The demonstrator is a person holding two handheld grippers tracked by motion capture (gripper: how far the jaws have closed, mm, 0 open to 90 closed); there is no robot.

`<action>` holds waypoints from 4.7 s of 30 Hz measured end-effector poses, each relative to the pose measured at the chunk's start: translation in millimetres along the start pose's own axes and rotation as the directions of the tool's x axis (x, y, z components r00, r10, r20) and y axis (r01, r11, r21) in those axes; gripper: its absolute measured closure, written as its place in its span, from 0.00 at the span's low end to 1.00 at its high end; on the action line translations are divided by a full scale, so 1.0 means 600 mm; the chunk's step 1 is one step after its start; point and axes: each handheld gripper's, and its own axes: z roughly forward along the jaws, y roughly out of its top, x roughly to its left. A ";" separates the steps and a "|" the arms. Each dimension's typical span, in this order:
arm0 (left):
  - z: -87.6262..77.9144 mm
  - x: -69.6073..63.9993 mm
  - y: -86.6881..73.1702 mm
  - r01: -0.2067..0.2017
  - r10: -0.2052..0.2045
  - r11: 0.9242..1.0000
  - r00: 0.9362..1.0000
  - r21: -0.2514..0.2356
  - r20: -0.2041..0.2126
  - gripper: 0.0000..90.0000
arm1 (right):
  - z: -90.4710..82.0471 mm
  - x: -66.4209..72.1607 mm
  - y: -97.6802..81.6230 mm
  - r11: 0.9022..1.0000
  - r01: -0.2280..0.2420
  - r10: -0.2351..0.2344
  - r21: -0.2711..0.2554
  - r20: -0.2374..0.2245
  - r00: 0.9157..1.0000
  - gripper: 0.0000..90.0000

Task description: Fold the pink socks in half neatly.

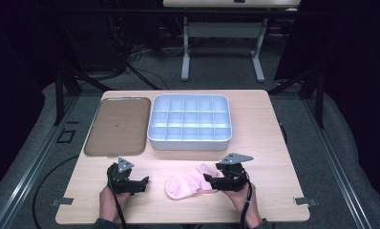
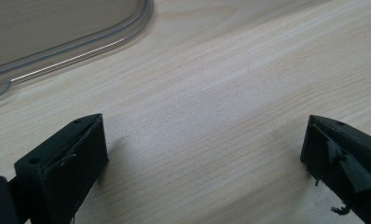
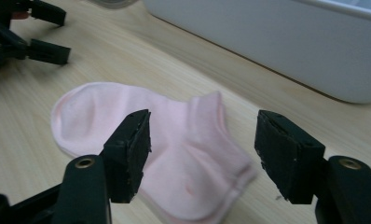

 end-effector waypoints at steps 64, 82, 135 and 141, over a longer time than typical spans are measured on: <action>-0.004 -0.097 0.034 -0.051 0.078 0.994 0.956 -0.101 0.283 0.71 | 0.016 -0.030 -0.035 0.999 -0.001 -0.002 0.038 0.085 0.996 0.78; 0.013 -0.102 0.020 -0.075 0.106 0.991 0.943 -0.108 0.315 0.90 | 0.051 -0.012 -0.023 0.990 0.089 -0.099 0.110 0.086 0.991 0.99; 0.015 -0.102 0.020 -0.069 0.099 0.992 0.943 -0.102 0.317 0.91 | 0.025 0.038 0.059 0.988 0.110 -0.104 0.109 -0.064 0.993 0.95; 0.015 -0.099 0.020 -0.058 0.087 0.994 0.940 -0.096 0.330 0.91 | 0.041 0.054 0.071 0.986 0.102 -0.091 0.131 -0.093 0.992 0.95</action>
